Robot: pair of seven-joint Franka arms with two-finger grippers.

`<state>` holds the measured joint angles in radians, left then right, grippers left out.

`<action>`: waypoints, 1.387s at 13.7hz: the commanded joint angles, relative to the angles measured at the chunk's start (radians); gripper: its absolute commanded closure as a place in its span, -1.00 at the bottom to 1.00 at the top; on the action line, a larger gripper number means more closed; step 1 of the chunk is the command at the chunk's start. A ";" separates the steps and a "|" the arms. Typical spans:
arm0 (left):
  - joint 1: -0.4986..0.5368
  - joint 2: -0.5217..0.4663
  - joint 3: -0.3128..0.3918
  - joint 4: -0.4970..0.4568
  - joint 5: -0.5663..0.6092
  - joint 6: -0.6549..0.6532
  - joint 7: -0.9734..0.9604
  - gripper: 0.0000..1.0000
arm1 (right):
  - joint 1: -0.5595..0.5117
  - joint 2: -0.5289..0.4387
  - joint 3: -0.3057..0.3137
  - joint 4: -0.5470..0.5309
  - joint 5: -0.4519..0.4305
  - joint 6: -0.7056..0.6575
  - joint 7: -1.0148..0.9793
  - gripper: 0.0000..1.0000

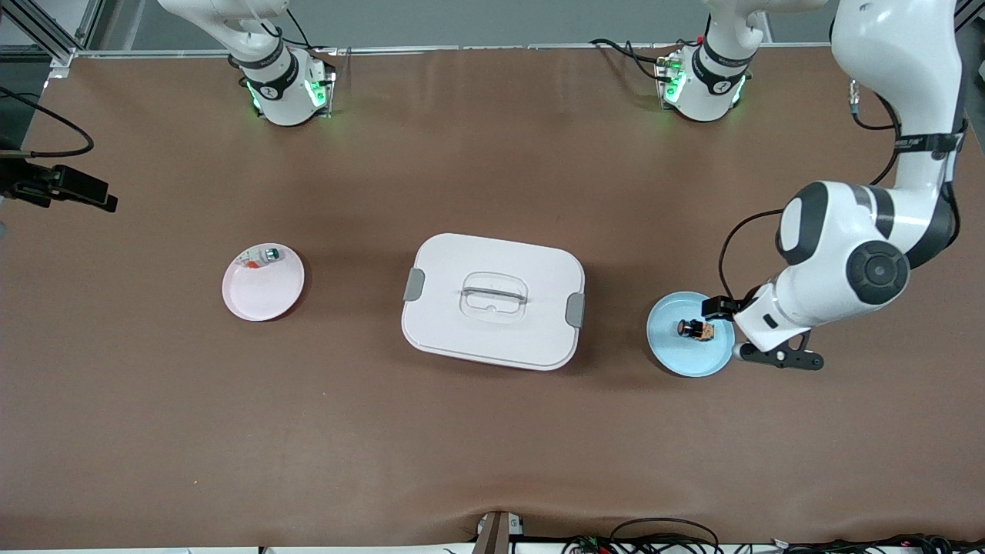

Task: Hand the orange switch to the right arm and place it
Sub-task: 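Lower the left gripper and close it on the orange switch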

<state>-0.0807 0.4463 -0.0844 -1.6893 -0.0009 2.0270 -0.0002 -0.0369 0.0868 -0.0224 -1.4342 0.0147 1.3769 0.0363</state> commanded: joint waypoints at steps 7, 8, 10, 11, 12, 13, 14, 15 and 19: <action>-0.017 0.107 -0.001 -0.023 0.024 0.142 0.020 -1.00 | -0.008 -0.009 0.012 0.049 -0.001 -0.001 -0.039 -1.00; -0.019 0.123 -0.003 -0.026 0.024 0.159 0.020 -1.00 | -0.008 -0.012 0.012 0.051 -0.001 -0.001 -0.038 -1.00; -0.021 0.132 -0.003 -0.050 0.024 0.186 0.020 -1.00 | -0.006 -0.016 0.013 0.051 -0.001 0.017 -0.036 -1.00; -0.021 0.134 -0.003 -0.064 0.024 0.203 0.020 -1.00 | -0.006 -0.019 0.013 0.051 0.007 0.039 -0.035 -1.00; -0.019 0.134 -0.001 -0.079 0.025 0.219 0.020 -1.00 | -0.006 -0.024 0.015 0.051 0.008 0.050 -0.036 -1.00; -0.019 0.135 -0.001 -0.092 0.036 0.231 0.022 -1.00 | -0.006 -0.032 0.016 0.049 0.014 0.060 -0.039 -1.00; -0.014 0.137 -0.003 -0.098 0.059 0.236 0.022 -1.00 | -0.003 -0.032 0.021 0.049 0.014 0.068 -0.041 -1.00; -0.011 0.135 -0.003 -0.102 0.065 0.236 0.022 -1.00 | -0.003 -0.032 0.021 0.049 0.014 0.074 -0.041 -1.00; -0.011 0.141 -0.003 -0.113 0.065 0.252 0.022 -1.00 | -0.004 -0.033 0.021 0.049 0.016 0.091 -0.046 -1.00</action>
<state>-0.0967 0.5963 -0.0850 -1.7791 0.0470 2.2522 0.0091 -0.0349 0.0645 -0.0064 -1.3816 0.0198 1.4587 0.0029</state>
